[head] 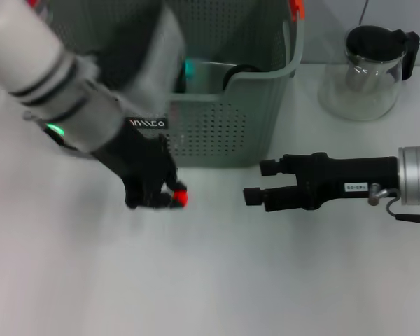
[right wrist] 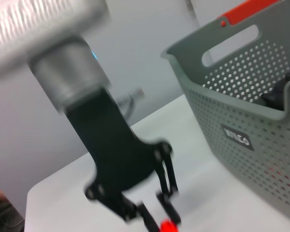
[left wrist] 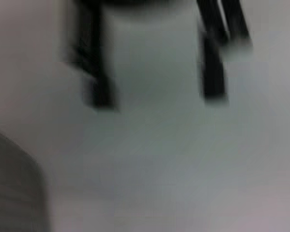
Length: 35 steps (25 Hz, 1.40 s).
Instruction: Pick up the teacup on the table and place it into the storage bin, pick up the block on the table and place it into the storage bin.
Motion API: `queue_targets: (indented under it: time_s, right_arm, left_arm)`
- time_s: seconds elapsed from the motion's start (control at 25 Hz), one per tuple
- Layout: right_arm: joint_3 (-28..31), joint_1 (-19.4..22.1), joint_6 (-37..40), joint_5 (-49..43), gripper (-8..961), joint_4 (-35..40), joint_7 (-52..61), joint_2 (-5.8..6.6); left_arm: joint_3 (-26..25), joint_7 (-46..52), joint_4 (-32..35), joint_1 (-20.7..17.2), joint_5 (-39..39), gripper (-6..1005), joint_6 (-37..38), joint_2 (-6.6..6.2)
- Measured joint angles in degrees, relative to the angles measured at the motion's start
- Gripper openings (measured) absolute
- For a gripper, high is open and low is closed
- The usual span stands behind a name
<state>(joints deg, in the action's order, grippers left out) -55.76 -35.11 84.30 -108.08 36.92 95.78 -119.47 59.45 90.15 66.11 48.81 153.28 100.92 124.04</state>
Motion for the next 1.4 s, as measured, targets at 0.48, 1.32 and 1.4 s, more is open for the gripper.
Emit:
queue_targets:
  time_s: [0.48, 1.32, 1.4]
  right_arm:
    - [2.60, 1.20, 0.78, -0.26, 935, -0.41, -0.22, 1.44]
    - [3.92, 1.46, 5.39, -1.79, 936, -0.09, -3.28, 2.33]
    - [4.51, 1.53, 6.37, -1.73, 936, -0.37, -4.48, 2.27]
  left_arm:
    - [-26.56, 7.47, 4.05, -6.88, -22.07, 186, -7.71, -0.70]
    - [-26.85, 7.03, -10.75, -19.71, -55.98, 693, -5.54, -1.23]
    - [-26.88, 0.86, -16.32, -21.44, -57.02, 785, 0.00, -1.78]
